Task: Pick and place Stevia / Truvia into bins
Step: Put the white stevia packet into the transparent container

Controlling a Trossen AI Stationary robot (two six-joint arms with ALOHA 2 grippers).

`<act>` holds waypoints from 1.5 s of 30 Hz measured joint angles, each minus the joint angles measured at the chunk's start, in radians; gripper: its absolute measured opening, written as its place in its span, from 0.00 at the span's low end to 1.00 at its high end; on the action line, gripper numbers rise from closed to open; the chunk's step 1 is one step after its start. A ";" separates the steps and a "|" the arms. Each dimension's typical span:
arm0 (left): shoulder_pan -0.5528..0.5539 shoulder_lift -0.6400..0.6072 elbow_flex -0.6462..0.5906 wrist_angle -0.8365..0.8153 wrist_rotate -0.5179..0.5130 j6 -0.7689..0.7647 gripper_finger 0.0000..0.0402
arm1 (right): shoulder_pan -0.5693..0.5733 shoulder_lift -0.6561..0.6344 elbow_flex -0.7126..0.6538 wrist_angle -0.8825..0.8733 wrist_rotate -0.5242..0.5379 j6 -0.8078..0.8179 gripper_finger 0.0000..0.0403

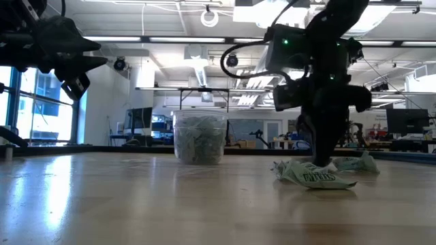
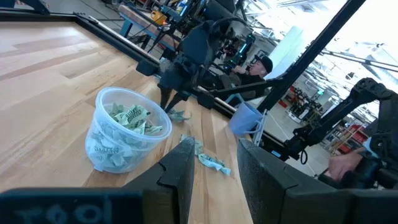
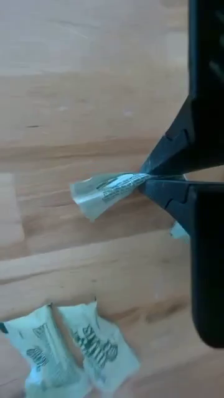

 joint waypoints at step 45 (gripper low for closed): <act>0.000 0.000 0.000 0.000 0.000 0.000 0.39 | -0.103 0.344 0.749 -0.144 0.039 -0.076 0.16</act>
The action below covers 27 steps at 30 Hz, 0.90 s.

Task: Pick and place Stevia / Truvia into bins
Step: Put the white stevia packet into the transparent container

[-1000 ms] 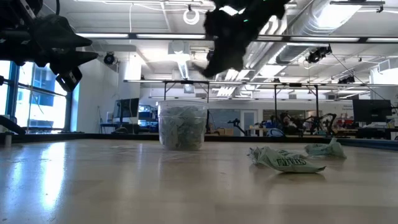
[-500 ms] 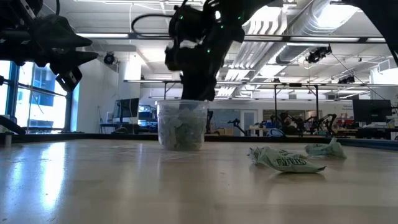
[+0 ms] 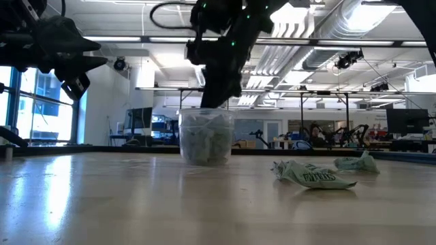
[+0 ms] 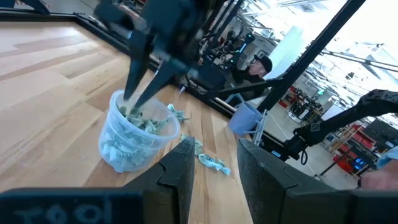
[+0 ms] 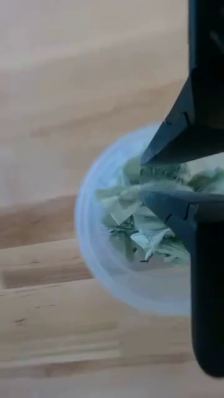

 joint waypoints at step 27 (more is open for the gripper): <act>0.000 0.000 0.000 0.000 0.000 0.000 0.39 | 0.171 -0.497 -0.524 -0.393 0.099 -0.186 0.35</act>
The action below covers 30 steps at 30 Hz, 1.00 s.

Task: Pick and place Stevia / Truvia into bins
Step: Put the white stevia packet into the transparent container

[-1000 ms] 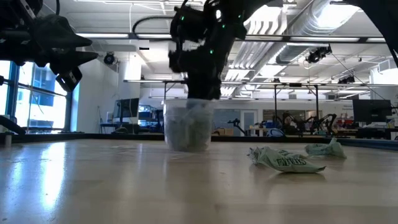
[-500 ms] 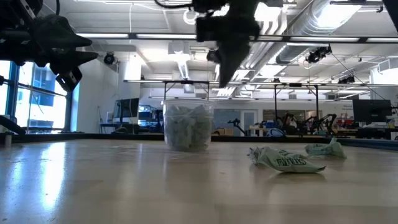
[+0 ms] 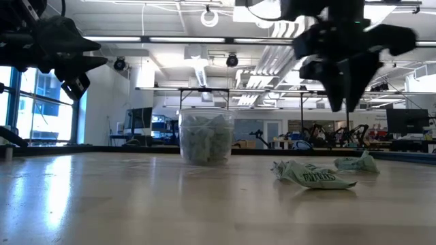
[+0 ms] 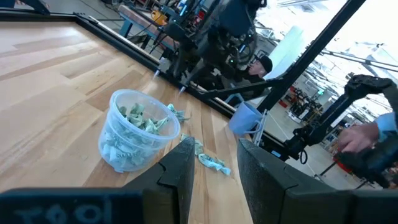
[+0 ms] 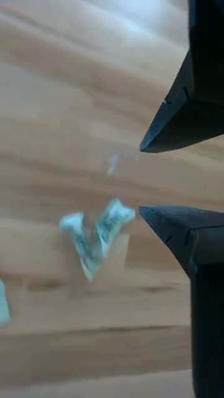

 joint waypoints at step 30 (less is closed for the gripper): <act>0.000 0.000 0.000 0.000 0.000 0.000 0.39 | 0.136 -0.114 -0.459 0.558 0.021 -0.129 0.61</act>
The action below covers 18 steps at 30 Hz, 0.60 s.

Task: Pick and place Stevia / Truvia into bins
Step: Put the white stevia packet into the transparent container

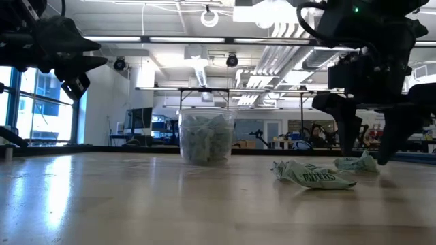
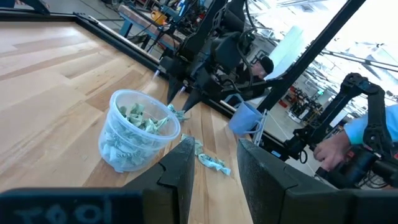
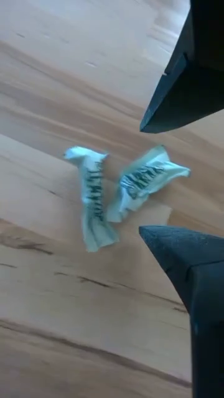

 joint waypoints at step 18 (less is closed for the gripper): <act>0.000 0.000 0.000 0.000 0.000 0.000 0.39 | -0.080 0.112 0.026 -0.001 -0.116 0.014 0.37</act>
